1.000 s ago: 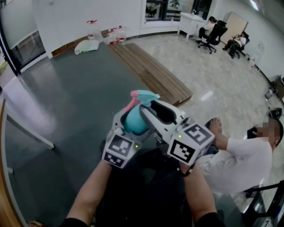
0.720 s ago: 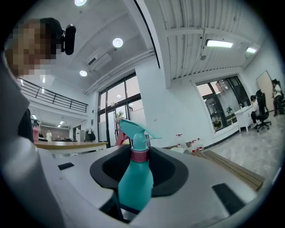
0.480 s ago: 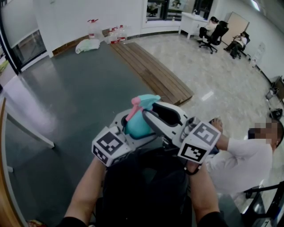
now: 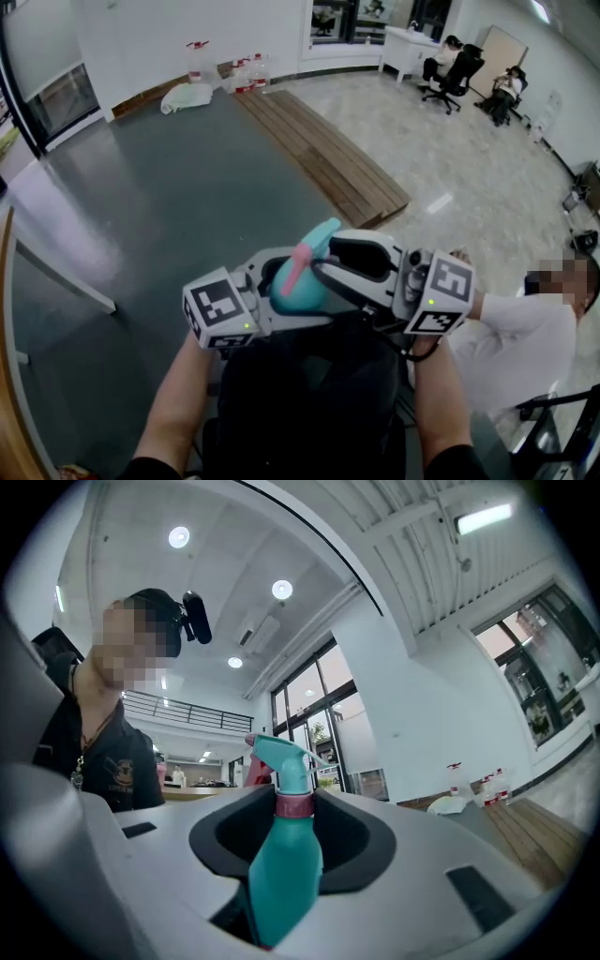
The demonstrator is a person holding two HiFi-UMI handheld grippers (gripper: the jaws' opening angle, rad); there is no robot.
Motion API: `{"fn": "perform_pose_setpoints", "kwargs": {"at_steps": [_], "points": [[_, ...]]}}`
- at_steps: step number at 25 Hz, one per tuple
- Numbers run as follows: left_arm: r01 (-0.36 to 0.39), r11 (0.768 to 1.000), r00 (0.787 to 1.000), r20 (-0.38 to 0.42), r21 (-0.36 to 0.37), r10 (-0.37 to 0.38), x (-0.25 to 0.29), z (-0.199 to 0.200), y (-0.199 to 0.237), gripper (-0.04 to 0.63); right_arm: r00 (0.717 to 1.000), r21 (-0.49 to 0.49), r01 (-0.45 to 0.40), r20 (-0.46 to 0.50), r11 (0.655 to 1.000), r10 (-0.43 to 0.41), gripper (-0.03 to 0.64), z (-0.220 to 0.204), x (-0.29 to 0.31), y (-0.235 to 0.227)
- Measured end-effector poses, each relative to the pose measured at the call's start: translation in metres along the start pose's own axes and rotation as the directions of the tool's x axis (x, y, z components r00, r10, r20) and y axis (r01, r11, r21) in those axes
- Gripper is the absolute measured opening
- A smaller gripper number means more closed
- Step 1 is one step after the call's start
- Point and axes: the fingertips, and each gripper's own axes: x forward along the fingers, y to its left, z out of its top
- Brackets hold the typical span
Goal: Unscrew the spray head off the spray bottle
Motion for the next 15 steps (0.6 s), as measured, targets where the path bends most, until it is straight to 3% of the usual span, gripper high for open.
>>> {"fn": "perform_pose_setpoints", "kwargs": {"at_steps": [3,6,11,15], "points": [[0.037,0.999,0.999,0.012,-0.005,-0.037,0.000,0.002,-0.007,0.436,0.999,0.020,-0.044,0.007,0.999,0.044,0.137,0.001,-0.001,0.005],[0.020,1.000,1.000,0.012,0.010,-0.021,0.001,0.001,-0.004,0.436,0.999,0.008,-0.030,0.013,1.000,0.030,0.139,0.002,-0.002,0.003],[-0.106,0.994,0.994,0.033,0.005,0.106,-0.002,0.002,0.018,0.436,0.997,-0.026,0.076,0.000,0.997,-0.076,0.158,0.001,0.001,-0.008],[-0.255,0.966,0.967,0.024,0.034,0.254,-0.010,0.001,0.039,0.436,0.985,-0.030,0.173,0.022,0.984,-0.173,0.166,0.006,-0.001,-0.016]]}}
